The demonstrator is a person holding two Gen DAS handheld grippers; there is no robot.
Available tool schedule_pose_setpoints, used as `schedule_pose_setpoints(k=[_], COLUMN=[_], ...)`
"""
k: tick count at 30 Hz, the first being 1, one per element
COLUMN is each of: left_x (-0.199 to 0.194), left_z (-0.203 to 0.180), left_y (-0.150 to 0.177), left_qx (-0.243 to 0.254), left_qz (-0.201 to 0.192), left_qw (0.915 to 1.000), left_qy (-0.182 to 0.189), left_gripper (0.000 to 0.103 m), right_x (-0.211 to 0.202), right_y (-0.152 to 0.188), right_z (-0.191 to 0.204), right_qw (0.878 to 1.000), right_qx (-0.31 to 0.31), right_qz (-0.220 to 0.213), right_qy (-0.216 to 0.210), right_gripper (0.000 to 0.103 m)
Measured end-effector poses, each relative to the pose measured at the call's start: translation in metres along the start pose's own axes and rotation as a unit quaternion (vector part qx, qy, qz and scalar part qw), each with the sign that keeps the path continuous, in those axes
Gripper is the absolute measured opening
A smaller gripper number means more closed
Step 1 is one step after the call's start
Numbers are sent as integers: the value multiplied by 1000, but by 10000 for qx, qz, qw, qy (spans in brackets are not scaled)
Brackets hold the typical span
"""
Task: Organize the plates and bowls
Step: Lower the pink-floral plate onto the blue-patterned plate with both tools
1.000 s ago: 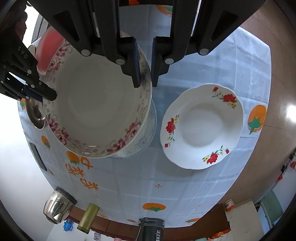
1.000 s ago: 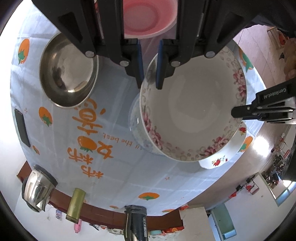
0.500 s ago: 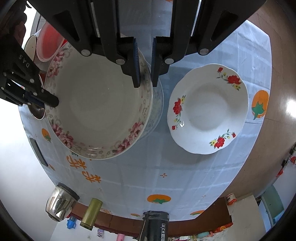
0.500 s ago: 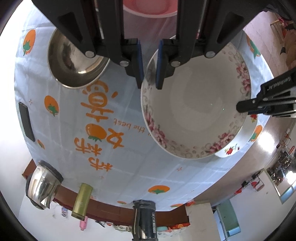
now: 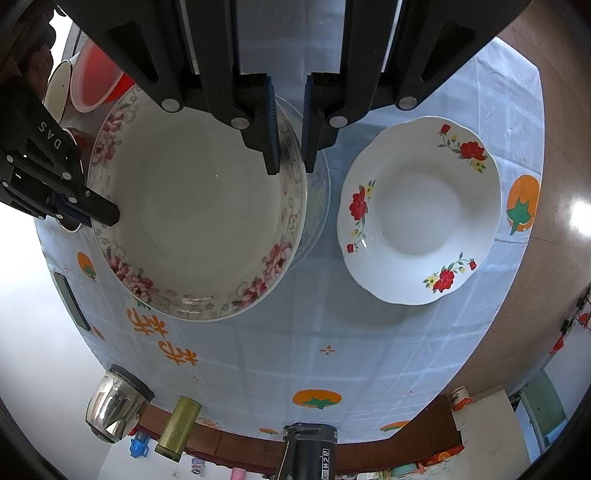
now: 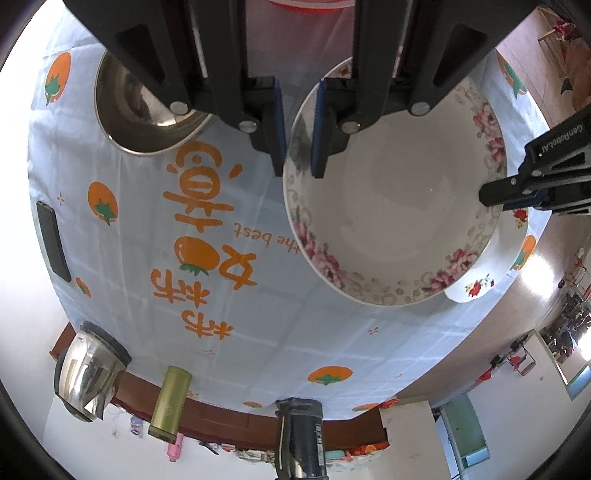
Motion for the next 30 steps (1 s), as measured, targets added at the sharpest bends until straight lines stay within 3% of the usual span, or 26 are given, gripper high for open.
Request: schedule_pose_setpoints(k=[30], left_x=[10], left_z=[1], left_y=[-4], left_qx=[-90], left_qz=[130], left_qw=[9998], left_qy=[-92], left_gripper=[13], right_x=[15], right_y=[-14], right_z=[-5], right_qw=[9999], right_qx=[43], right_qz=[99], right_qy=[11], right_gripper=[14])
Point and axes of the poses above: each gripper's, at about its wrist camera, not at the fingertips, and x roughly the way its jaws point, z to its left, y to its underside, the point moved 6 cm from there along x, roughly the way its jaws point, and after that the axes turned 5 degrees about -x, right-handed, at the moved point
